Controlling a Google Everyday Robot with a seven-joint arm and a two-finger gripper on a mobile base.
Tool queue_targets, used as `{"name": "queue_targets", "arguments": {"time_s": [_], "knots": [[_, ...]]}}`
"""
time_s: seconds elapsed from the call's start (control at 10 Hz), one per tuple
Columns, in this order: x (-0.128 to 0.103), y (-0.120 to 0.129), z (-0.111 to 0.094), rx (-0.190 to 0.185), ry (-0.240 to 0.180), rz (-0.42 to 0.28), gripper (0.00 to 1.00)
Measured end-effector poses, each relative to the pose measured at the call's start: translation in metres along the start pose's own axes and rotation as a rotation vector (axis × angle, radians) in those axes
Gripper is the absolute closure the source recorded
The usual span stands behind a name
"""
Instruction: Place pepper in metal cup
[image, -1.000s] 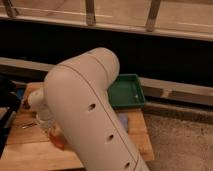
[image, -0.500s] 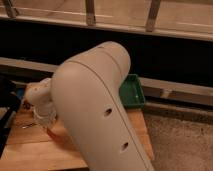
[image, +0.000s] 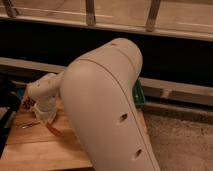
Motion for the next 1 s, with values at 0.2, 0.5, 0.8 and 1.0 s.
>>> {"name": "queue_targets", "arguments": {"time_s": [0.2, 0.5, 0.8, 1.0], "knots": [[-0.007, -0.028, -0.02, -0.004, -0.062, 0.051, 1.0], [-0.003, -0.094, -0.048, -0.084, -0.167, 0.147, 1.0], [0.012, -0.129, -0.056, -0.165, -0.221, 0.203, 1.0], [0.021, -0.138, -0.066, -0.206, -0.277, 0.199, 1.0]]}}
